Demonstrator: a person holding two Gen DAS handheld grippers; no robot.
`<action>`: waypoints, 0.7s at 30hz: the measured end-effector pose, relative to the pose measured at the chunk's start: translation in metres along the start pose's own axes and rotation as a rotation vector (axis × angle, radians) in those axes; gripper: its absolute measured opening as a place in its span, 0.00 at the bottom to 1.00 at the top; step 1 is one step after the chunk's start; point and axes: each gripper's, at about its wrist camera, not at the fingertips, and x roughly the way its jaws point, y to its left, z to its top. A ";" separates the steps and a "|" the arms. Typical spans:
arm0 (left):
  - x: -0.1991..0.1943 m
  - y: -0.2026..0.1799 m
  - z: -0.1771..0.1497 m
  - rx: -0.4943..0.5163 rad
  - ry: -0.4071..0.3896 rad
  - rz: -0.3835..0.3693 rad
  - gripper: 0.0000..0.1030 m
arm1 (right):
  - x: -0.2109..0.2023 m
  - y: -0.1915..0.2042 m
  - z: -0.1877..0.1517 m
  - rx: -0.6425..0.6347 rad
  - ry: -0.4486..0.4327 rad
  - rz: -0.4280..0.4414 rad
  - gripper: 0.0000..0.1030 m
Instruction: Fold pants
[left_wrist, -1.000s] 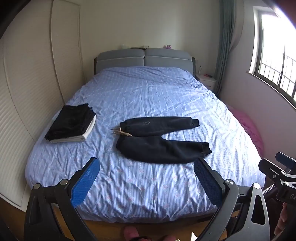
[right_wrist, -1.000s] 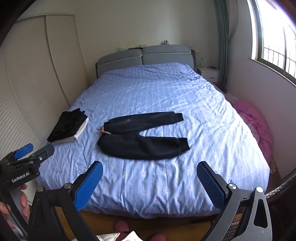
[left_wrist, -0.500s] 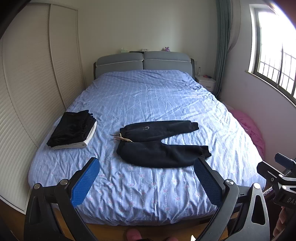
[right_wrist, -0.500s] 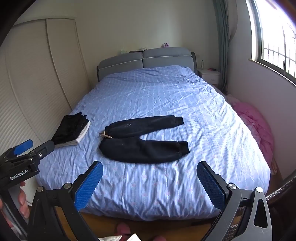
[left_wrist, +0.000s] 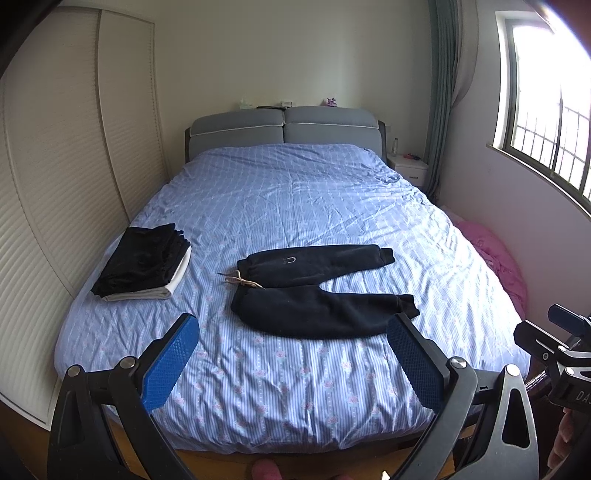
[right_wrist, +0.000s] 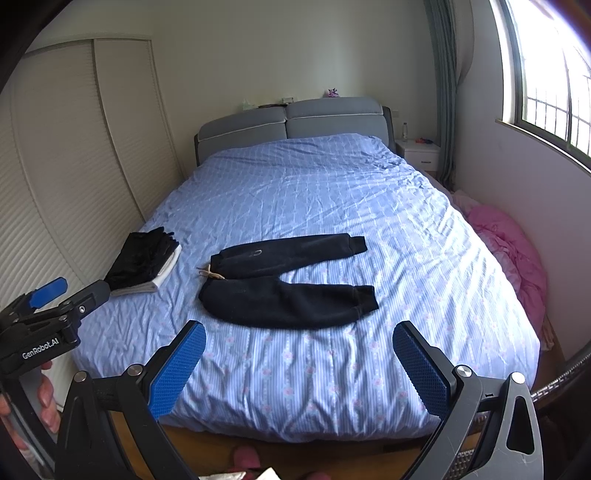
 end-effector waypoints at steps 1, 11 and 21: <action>-0.001 0.000 0.000 0.000 -0.005 -0.001 1.00 | 0.000 0.000 0.000 0.001 -0.001 0.000 1.00; -0.004 -0.004 0.000 0.016 -0.023 0.001 1.00 | -0.001 0.000 0.004 -0.002 -0.007 0.002 1.00; -0.004 -0.005 -0.001 0.021 -0.033 0.003 1.00 | -0.002 -0.002 0.003 -0.002 -0.010 0.000 1.00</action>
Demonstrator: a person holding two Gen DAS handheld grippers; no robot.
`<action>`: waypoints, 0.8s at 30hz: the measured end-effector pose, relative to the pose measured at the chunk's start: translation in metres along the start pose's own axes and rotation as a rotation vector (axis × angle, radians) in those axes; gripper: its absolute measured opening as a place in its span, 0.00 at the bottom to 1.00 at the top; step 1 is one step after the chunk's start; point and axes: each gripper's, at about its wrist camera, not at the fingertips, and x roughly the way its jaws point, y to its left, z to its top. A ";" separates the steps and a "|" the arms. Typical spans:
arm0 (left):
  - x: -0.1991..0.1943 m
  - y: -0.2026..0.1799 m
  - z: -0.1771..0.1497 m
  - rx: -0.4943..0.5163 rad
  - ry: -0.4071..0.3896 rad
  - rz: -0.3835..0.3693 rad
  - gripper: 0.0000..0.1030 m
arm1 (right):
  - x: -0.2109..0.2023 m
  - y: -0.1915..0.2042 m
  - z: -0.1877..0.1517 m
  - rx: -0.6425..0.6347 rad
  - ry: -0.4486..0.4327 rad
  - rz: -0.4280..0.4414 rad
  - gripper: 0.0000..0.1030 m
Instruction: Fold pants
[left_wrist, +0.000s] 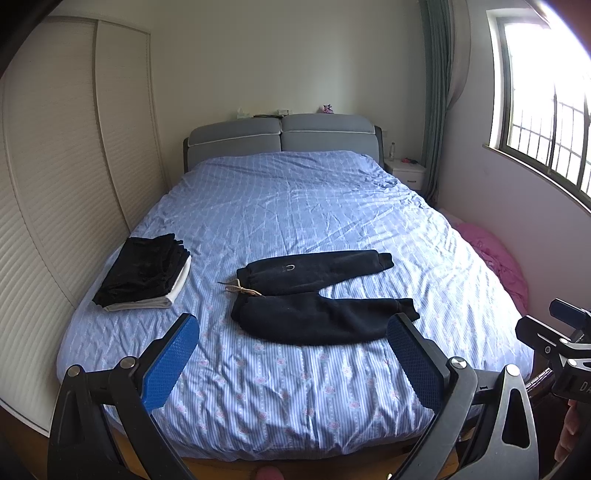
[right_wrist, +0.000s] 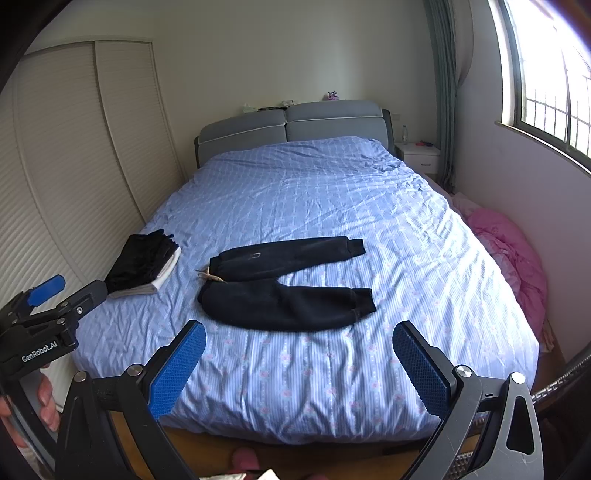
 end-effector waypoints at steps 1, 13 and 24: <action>0.000 0.000 0.000 -0.001 0.001 0.000 1.00 | 0.000 -0.001 -0.001 0.000 -0.001 0.000 1.00; 0.000 -0.003 -0.001 0.003 -0.008 -0.006 1.00 | 0.001 -0.005 -0.001 0.001 0.000 0.003 1.00; 0.013 0.000 0.002 0.002 0.017 0.003 1.00 | 0.011 -0.008 0.001 0.001 0.020 0.004 1.00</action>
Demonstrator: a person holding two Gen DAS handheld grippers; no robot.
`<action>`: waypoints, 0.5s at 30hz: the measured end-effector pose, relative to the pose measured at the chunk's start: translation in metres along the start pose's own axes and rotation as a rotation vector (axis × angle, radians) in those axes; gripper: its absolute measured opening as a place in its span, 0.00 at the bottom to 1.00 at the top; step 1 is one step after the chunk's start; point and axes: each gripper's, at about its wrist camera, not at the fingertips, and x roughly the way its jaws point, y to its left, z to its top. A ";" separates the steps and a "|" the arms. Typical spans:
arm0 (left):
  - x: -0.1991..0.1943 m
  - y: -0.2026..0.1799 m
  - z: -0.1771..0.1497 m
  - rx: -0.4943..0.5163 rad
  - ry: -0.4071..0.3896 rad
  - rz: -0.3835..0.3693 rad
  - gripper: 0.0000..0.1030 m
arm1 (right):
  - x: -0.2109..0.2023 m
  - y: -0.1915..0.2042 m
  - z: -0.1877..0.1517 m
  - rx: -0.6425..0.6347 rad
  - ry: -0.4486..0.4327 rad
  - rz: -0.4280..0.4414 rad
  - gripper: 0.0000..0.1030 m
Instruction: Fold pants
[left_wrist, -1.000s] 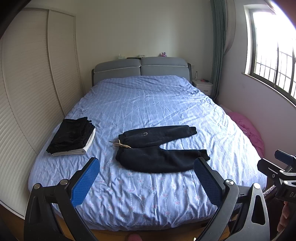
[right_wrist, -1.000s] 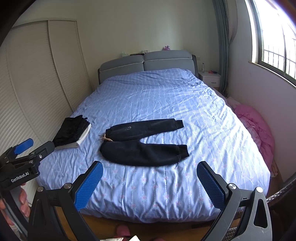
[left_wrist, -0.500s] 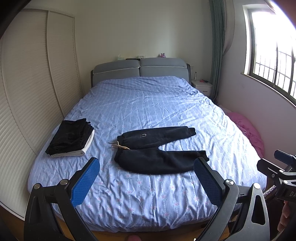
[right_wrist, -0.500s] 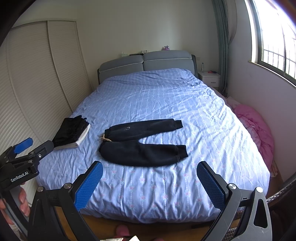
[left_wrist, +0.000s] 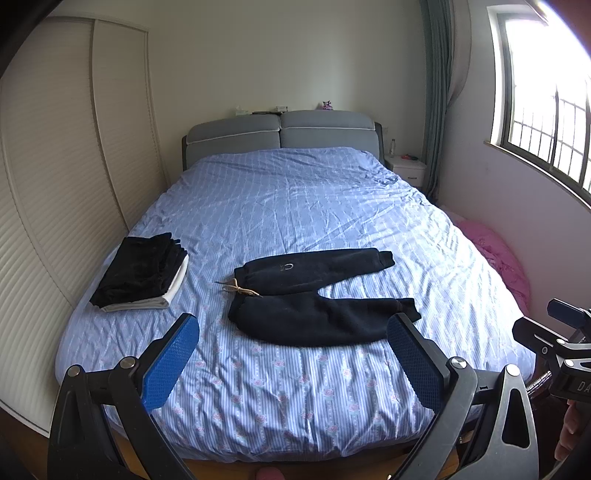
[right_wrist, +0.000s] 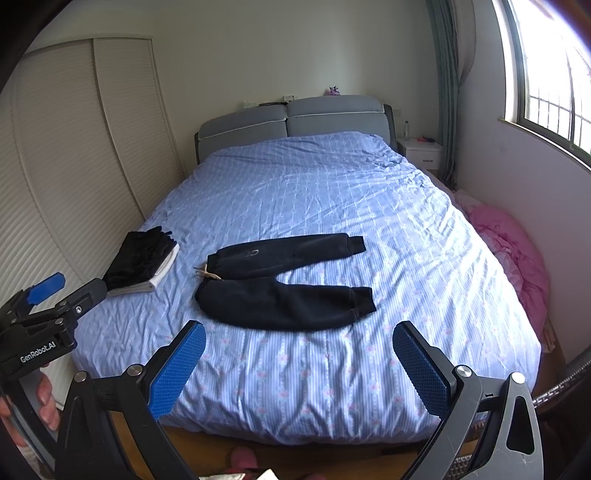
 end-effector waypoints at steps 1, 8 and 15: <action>0.002 0.001 0.000 0.000 0.005 0.002 1.00 | 0.002 0.000 0.000 0.001 0.004 0.001 1.00; 0.031 0.018 -0.001 -0.012 0.059 0.032 1.00 | 0.031 0.001 0.002 0.015 0.053 -0.002 1.00; 0.101 0.048 -0.005 0.014 0.110 0.063 1.00 | 0.092 0.010 0.003 0.018 0.112 -0.018 1.00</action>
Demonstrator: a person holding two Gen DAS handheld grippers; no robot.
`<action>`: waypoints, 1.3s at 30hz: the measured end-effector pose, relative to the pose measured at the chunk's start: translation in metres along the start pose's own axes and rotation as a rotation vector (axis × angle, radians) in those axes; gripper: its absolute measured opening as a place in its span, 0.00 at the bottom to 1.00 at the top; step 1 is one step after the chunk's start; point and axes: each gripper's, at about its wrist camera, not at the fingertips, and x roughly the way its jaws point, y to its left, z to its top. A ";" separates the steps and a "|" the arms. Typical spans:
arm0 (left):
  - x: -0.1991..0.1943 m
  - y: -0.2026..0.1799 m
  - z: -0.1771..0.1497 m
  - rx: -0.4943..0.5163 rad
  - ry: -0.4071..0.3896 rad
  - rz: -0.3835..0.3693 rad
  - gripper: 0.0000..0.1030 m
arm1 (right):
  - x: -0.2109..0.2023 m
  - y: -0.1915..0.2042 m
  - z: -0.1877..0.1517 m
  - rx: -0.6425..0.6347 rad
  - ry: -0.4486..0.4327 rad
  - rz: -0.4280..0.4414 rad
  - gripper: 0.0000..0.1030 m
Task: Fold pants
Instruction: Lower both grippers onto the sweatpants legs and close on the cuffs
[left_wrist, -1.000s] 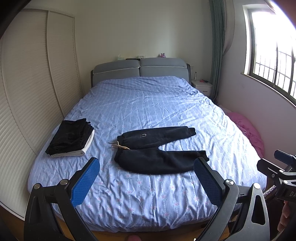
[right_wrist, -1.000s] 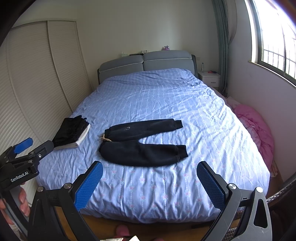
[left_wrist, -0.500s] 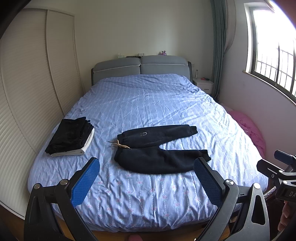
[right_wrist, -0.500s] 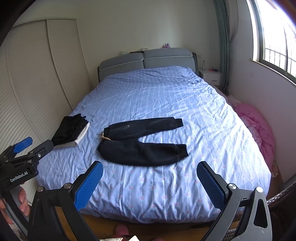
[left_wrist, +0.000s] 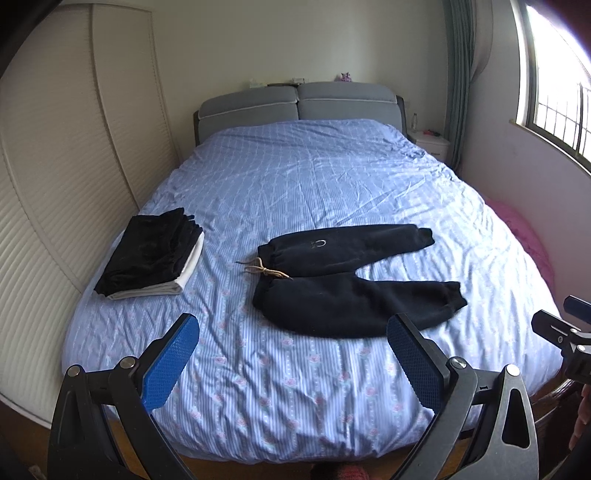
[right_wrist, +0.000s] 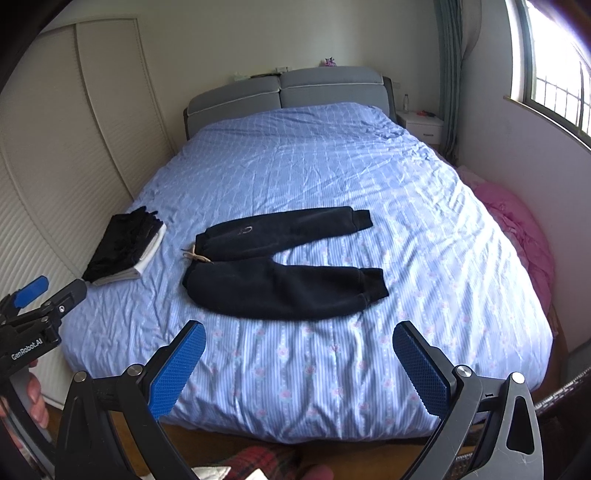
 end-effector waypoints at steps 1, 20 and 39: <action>0.012 0.001 0.001 0.013 0.017 0.005 1.00 | 0.012 0.002 0.001 0.001 0.013 -0.008 1.00; 0.271 0.037 -0.004 -0.123 0.461 -0.072 1.00 | 0.237 -0.013 0.028 0.199 0.301 -0.144 1.00; 0.401 0.028 -0.057 -0.422 0.778 -0.100 0.91 | 0.377 -0.094 -0.015 0.431 0.647 -0.172 0.88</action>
